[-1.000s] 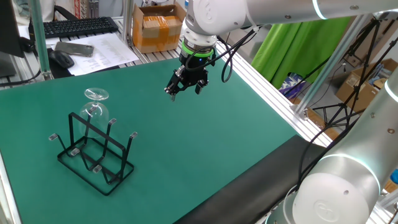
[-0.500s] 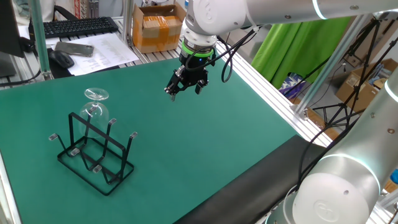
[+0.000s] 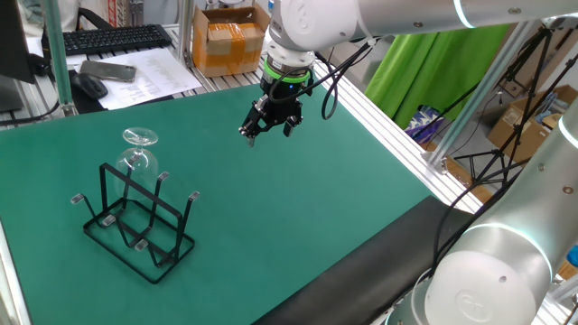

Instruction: Take the cup off the cup rack

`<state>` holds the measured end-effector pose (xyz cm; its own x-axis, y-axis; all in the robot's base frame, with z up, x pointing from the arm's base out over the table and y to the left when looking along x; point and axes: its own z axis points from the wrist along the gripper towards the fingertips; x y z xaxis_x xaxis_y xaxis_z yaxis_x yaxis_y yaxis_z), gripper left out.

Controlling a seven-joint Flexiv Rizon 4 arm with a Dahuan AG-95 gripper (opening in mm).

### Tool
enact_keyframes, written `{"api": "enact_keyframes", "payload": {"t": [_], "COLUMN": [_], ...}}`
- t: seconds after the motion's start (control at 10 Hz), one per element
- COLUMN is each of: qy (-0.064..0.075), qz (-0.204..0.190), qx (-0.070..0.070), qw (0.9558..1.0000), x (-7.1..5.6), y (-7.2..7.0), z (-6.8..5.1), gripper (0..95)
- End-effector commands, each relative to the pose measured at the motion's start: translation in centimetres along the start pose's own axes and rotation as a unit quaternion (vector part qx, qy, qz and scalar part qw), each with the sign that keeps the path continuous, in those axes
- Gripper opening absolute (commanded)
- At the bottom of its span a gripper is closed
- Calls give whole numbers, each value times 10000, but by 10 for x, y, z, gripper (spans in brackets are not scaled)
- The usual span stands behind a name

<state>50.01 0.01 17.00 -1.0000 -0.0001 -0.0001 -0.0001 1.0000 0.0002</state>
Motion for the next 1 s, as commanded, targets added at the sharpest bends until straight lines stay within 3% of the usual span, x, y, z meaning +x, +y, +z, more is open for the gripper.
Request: {"api": "enact_keyframes", "payload": {"t": [0.1, 0.2, 0.4, 0.7, 0.8, 1.0], "qy": [0, -60, -49, -61, -61, -50], "qz": [0, 1485, 1473, 1485, 1493, 1438], "qx": [1, -98, -98, -82, -85, -138], "qw": [10000, 9888, 9890, 9889, 9887, 9895], "x": [0, 1, 20, 38, 40, 44], "y": [0, 0, 6, 10, 13, 25], "z": [0, 1, 11, 21, 18, 11], "gripper": [950, 190, 190, 190, 0, 0]}}
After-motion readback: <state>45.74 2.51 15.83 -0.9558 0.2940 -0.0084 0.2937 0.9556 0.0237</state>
